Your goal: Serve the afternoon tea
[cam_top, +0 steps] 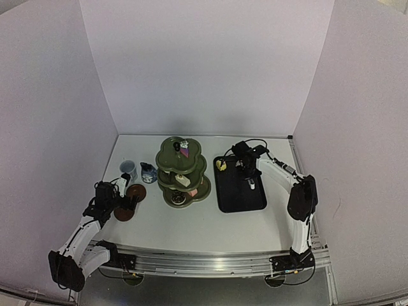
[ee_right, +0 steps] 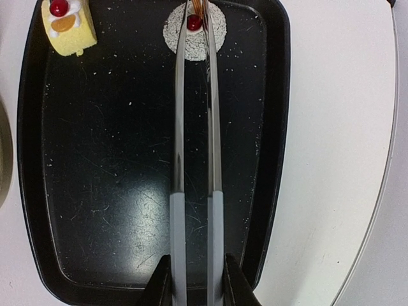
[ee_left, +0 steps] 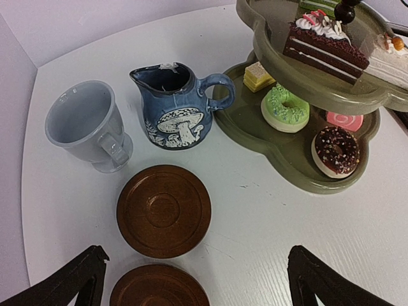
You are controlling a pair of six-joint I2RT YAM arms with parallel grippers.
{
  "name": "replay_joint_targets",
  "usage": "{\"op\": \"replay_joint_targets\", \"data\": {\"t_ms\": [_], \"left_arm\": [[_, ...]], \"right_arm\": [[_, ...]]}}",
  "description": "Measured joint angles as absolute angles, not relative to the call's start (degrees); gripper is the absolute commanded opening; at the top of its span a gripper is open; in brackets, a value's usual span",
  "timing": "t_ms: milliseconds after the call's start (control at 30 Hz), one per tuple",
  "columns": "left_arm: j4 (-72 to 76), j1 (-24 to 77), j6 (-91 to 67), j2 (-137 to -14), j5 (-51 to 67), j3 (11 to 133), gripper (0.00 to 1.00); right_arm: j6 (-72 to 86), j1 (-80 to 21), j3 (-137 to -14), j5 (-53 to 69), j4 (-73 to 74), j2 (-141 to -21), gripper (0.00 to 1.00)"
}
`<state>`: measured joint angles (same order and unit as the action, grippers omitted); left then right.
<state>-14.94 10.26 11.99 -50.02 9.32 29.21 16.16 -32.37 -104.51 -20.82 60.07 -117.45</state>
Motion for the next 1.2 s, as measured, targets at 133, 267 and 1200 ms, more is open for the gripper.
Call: {"op": "replay_joint_targets", "data": {"t_ms": [133, 267, 1200], "left_arm": [[-14.94, 10.26, 11.99, -50.02, 9.32, 29.21, 1.00], [-14.94, 10.26, 11.99, -50.02, 9.32, 29.21, 1.00], [-14.94, 10.26, 11.99, -50.02, 9.32, 29.21, 1.00]], "right_arm": [[16.36, -32.49, -104.51, -20.88, 60.07, -117.43, 0.00], [16.45, -32.56, -104.51, -20.95, 60.13, -117.27, 0.00], [17.15, -38.85, -117.34, -24.24, 63.11, -109.96, 0.00]]}}
